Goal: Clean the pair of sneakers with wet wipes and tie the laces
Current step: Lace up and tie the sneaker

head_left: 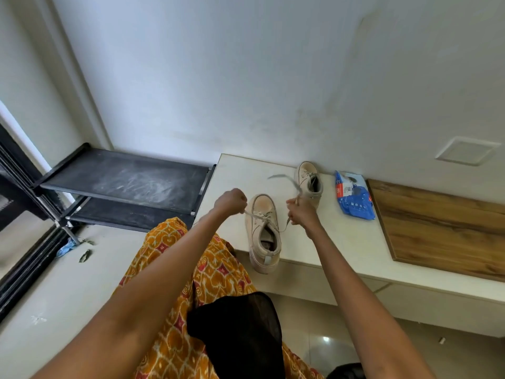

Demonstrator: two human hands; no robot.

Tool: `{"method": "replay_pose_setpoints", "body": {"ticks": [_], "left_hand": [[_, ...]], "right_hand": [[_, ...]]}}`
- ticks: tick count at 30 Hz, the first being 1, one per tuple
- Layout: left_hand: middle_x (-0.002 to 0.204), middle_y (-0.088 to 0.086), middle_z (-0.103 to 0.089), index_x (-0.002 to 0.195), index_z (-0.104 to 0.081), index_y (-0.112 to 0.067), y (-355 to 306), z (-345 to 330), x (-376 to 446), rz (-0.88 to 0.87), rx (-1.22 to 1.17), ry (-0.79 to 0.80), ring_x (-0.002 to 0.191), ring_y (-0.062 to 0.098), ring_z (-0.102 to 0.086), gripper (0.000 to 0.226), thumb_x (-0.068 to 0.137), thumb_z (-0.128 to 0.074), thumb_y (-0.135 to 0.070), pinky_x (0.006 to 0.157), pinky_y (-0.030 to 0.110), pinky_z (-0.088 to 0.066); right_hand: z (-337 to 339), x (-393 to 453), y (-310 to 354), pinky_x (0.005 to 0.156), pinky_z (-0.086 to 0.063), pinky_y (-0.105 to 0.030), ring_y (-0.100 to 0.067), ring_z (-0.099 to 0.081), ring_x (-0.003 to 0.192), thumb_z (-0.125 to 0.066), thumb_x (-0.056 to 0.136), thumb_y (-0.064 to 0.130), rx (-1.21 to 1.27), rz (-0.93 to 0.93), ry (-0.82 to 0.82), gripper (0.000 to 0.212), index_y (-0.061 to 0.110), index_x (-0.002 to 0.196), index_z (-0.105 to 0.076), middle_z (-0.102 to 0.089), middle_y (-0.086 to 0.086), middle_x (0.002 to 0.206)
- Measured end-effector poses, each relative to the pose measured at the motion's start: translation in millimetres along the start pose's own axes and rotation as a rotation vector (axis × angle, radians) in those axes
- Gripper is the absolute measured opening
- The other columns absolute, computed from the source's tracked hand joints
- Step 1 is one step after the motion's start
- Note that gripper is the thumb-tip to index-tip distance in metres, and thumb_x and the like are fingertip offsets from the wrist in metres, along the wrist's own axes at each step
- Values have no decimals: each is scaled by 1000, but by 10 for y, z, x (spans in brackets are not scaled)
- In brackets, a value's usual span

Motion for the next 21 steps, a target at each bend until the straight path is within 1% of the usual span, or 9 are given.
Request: {"method": "replay_pose_setpoints", "body": {"ticks": [2,4,5,8,11,15,17,19,21], "left_hand": [[97,9,-69,101,-67,-8,-61,-187,-36,-48,84,73,87,20,-65,19,91,-52,-14,78,34,-54],[93,10,-67,94,-67,-8,-146,-388,-97,-120,63,166,79,17,-59,19,92,-53,-21,68,28,-48],[94,9,-66,98,-67,-7,-181,-473,-124,-150,47,212,78,16,-56,21,92,-54,-23,64,24,-45],[94,5,-63,111,-65,-7,-192,-538,-148,-175,-8,207,77,14,-56,27,88,-62,-23,54,18,-44],[87,7,-68,103,-69,-6,-116,-456,-110,-158,-98,106,68,14,-61,23,84,-68,-21,50,20,-48],[92,11,-69,97,-70,-6,8,-268,-43,-116,-163,-49,77,22,-66,19,86,-67,-22,61,29,-54],[95,9,-68,95,-68,-6,104,-197,-4,-91,-168,-92,85,21,-63,21,86,-67,-25,68,30,-50],[96,9,-68,91,-69,-6,168,-155,28,-87,-141,-105,85,19,-60,23,85,-68,-27,68,27,-44],[98,8,-67,92,-70,-9,169,-147,69,-100,-95,-93,92,22,-61,24,85,-68,-31,73,31,-47]], "right_hand": [[-140,-35,-75,62,-48,-31,-15,-53,65,-52,93,22,-91,-4,100,17,9,101,-60,-57,-2,73],[-289,-113,-147,63,-51,-30,-16,-58,71,-63,88,35,-134,-18,230,26,11,98,-61,-61,-3,80],[-344,-144,-190,63,-54,-29,-17,-62,76,-68,83,38,-144,-28,271,32,12,101,-62,-64,-5,85],[-364,-140,-271,70,-60,-37,-21,-69,81,-78,73,33,-160,-9,200,38,13,104,-66,-70,-9,94],[-419,-87,-224,75,-59,-40,-22,-70,77,-77,72,38,-206,18,107,37,14,100,-69,-72,-7,93],[-584,-22,-104,82,-55,-42,-24,-68,87,-75,71,46,-199,37,39,43,18,103,-68,-71,-4,98],[-632,36,-128,83,-55,-44,-22,-67,90,-78,70,39,-96,19,62,37,18,98,-67,-71,-5,97],[-615,36,-112,83,-56,-44,-21,-67,88,-79,73,28,-54,34,103,26,16,93,-68,-71,-6,93],[-545,50,-44,81,-56,-41,-21,-67,86,-75,78,26,-163,95,116,22,11,92,-70,-70,-5,88]]}}
Point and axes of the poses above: each hand's wrist, its own x-axis towards the middle knuckle, its own z-axis out of the back of the hand, y = z × x, the point moved 8 cm from there along x, towards the middle knuckle
